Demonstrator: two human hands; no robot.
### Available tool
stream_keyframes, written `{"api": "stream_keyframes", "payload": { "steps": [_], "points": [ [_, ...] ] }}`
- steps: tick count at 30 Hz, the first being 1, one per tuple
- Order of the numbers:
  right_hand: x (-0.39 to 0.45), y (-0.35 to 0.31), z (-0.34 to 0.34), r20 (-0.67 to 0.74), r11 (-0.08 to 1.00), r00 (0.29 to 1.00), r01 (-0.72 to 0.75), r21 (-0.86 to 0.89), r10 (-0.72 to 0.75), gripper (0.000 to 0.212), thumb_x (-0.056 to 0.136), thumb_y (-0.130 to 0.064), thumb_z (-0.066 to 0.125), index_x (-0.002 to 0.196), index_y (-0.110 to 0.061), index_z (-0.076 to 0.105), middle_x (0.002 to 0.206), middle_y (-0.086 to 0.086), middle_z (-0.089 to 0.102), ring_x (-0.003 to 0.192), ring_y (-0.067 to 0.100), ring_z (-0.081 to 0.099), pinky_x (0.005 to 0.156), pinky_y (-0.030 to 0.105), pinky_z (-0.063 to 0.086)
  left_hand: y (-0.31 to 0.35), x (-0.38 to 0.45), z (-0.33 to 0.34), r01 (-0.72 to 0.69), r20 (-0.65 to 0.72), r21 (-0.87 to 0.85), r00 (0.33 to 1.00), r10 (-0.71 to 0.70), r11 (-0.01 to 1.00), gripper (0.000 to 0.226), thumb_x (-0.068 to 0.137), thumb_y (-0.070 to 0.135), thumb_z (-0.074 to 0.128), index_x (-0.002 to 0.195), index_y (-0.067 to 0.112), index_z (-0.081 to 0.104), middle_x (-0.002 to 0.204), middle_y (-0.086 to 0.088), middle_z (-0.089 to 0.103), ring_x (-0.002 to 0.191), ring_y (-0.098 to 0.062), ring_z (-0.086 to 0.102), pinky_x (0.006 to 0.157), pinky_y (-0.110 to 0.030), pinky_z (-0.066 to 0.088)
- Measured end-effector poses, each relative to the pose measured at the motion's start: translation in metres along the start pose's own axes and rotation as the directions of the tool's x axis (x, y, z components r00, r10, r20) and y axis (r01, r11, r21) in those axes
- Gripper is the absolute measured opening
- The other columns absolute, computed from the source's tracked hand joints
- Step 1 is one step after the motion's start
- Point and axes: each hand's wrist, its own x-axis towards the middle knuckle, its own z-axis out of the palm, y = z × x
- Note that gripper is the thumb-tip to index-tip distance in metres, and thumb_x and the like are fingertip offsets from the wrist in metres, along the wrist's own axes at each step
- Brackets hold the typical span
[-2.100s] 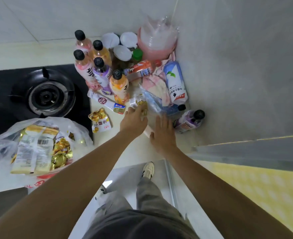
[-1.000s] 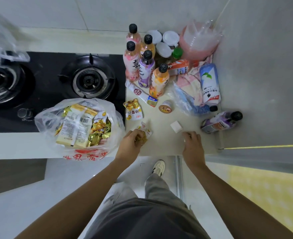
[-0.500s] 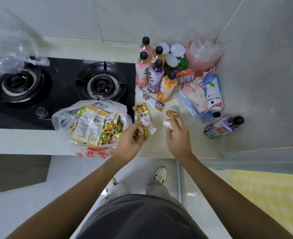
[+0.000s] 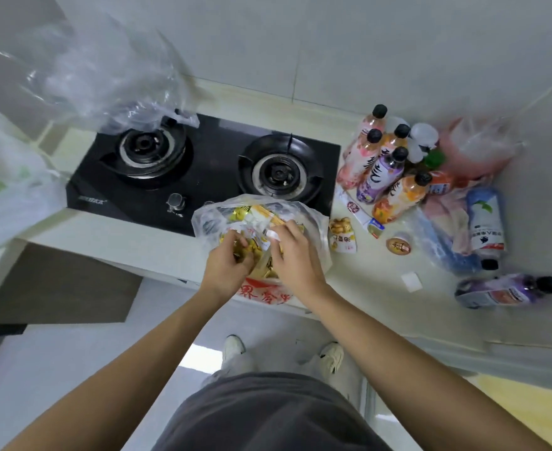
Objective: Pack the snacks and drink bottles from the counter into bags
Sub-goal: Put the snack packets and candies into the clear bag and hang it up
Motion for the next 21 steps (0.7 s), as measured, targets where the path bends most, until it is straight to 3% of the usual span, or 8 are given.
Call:
{"api": "stream_keyframes", "payload": {
  "steps": [6, 10, 13, 21],
  "points": [
    [0.023, 0.019, 0.018, 0.024, 0.957, 0.991, -0.123, -0.261, 0.134, 0.025, 0.093, -0.005, 0.062, 0.115, -0.009, 0.073, 0.113, 0.006, 0.064, 0.108, 0.028, 0.062, 0.096, 0.041, 0.054, 0.003, 0.047, 0.014, -0.057, 0.138, 0.061, 0.989, 0.048, 0.997, 0.021, 0.088, 0.013, 0.072, 0.099, 0.023, 0.057, 0.091, 0.002, 0.068, 0.080, -0.023, 0.066, 0.080, -0.048, 0.055],
    [0.027, 0.024, 0.022, 0.119, 0.931, 0.976, -0.133, -0.340, 0.183, 0.048, 0.089, -0.013, 0.069, 0.136, -0.013, 0.062, 0.129, 0.007, 0.061, 0.128, 0.029, 0.053, 0.116, 0.042, 0.041, 0.002, 0.059, 0.014, -0.222, 0.160, 0.332, 0.971, 0.177, 0.917, 0.028, 0.086, 0.021, 0.070, 0.113, 0.020, 0.064, 0.117, -0.002, 0.054, 0.116, -0.025, 0.049, 0.100, -0.039, 0.046],
    [0.021, 0.020, 0.020, 0.109, 0.925, 0.986, -0.078, -0.373, 0.127, 0.040, 0.092, -0.022, 0.063, 0.131, -0.014, 0.062, 0.126, 0.005, 0.062, 0.127, 0.026, 0.051, 0.118, 0.042, 0.037, -0.001, 0.053, 0.008, -0.346, 0.163, 0.431, 0.938, 0.305, 0.834, 0.031, 0.087, 0.027, 0.069, 0.117, 0.021, 0.063, 0.120, -0.002, 0.053, 0.119, -0.026, 0.043, 0.099, -0.041, 0.046],
    [-0.004, 0.016, -0.019, -0.065, 0.991, 0.998, -0.013, -0.137, 0.004, 0.043, 0.096, -0.019, 0.055, 0.138, -0.013, 0.057, 0.135, 0.002, 0.056, 0.131, 0.023, 0.049, 0.115, 0.036, 0.039, 0.027, 0.039, 0.016, -0.526, 0.195, 0.520, 0.840, 0.506, 0.673, 0.031, 0.091, 0.037, 0.060, 0.118, 0.021, 0.062, 0.121, 0.001, 0.056, 0.112, -0.023, 0.048, 0.092, -0.041, 0.047]
  ]
}}
